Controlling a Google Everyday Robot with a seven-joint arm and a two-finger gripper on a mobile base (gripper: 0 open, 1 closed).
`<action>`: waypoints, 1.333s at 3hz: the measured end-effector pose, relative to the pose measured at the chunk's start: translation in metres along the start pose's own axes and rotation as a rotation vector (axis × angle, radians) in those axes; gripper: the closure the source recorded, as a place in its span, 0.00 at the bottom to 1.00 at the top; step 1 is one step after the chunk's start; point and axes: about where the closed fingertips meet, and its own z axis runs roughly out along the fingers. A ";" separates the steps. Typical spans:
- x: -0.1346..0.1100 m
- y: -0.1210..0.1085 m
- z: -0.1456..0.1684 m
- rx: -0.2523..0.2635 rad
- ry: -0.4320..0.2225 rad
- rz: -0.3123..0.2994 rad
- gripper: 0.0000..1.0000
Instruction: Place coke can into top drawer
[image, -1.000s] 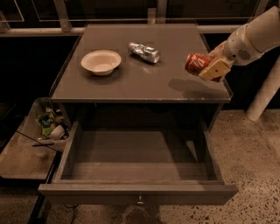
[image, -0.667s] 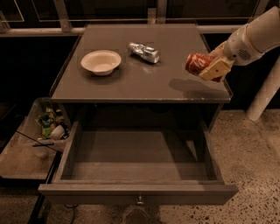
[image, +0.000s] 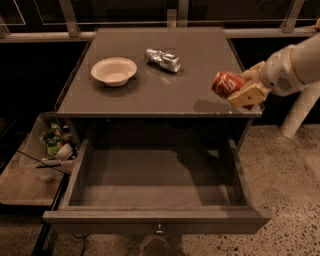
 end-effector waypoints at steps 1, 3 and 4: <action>0.015 0.031 -0.005 0.053 -0.068 0.073 1.00; 0.053 0.080 0.016 0.053 -0.088 0.132 1.00; 0.061 0.094 0.045 0.008 -0.050 0.133 1.00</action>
Offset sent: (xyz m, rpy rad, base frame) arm -0.0827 0.0100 -0.0690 0.1662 -0.0467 -0.1503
